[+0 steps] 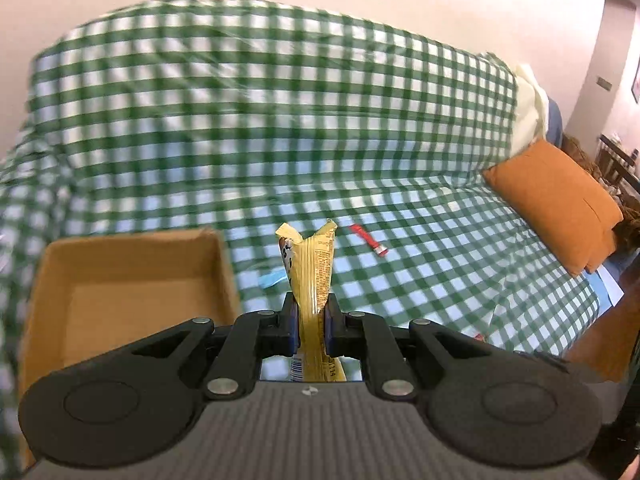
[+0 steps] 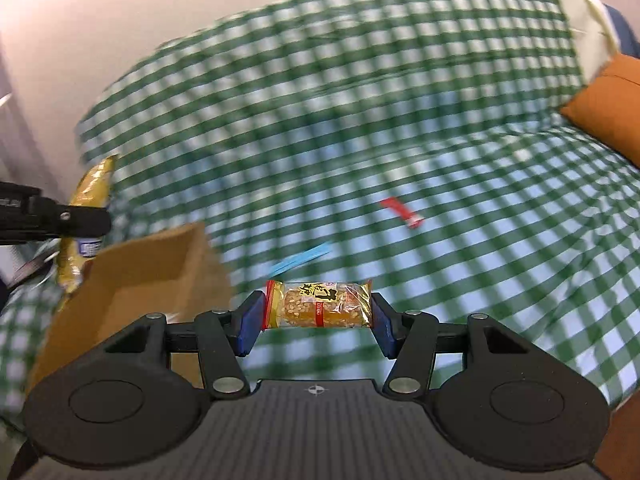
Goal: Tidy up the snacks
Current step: 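Carry the yellow bar with the left gripper while the right carries the cake into the box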
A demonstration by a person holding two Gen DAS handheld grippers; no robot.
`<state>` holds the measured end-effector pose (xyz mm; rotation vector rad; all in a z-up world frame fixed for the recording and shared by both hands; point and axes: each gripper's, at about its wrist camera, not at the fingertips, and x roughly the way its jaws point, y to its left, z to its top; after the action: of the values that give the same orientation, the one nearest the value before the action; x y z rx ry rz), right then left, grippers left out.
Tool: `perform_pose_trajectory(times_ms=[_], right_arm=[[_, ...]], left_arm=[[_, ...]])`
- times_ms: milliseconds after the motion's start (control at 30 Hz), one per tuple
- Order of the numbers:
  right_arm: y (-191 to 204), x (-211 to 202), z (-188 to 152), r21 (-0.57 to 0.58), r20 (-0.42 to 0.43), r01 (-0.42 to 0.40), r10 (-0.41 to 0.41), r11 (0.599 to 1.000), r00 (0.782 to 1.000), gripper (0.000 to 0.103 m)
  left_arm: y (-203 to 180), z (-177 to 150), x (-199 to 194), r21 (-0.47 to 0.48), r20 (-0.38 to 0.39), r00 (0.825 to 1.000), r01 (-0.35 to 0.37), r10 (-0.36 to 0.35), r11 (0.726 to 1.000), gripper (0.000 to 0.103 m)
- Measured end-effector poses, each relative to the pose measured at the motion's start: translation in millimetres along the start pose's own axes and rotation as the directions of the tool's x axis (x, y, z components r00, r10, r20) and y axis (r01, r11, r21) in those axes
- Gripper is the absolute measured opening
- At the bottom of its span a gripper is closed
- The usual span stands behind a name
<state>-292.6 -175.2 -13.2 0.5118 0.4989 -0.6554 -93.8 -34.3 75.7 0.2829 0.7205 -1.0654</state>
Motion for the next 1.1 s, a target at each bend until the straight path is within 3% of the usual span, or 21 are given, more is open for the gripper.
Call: perform_pose_trajectory(times_ms=[200,433,800,1100], right_arm=[[68,-52,-27,-0.103,-0.032,-0.079,0.076,0.991,0.997,0.058],[117,-81,-58,-0.188,-0.078,-0.119,0.106,0.975,0.991,0.058],[163,-102,-73,-0.298,-0.076,-0.122,0.104,0.947,0.992,0.059],[168,-102,-75,-0.319,-0.082,-0.106,0.084,0.942,0.993,0.059]], left_arm=[[35,-52,-76,-0.063,0.006,0.999,-0.053,0.054,0.997,0.013],[79,-100,-127,-0.131,0.041,0.994,-0.100,0.106,0.986,0.013],[110,-123,-153,-0.206,0.069,0.991,-0.098,0.115,0.974,0.013],[120,-123,-152,-0.236,0.076,0.991,-0.090,0.111,0.968,0.013]])
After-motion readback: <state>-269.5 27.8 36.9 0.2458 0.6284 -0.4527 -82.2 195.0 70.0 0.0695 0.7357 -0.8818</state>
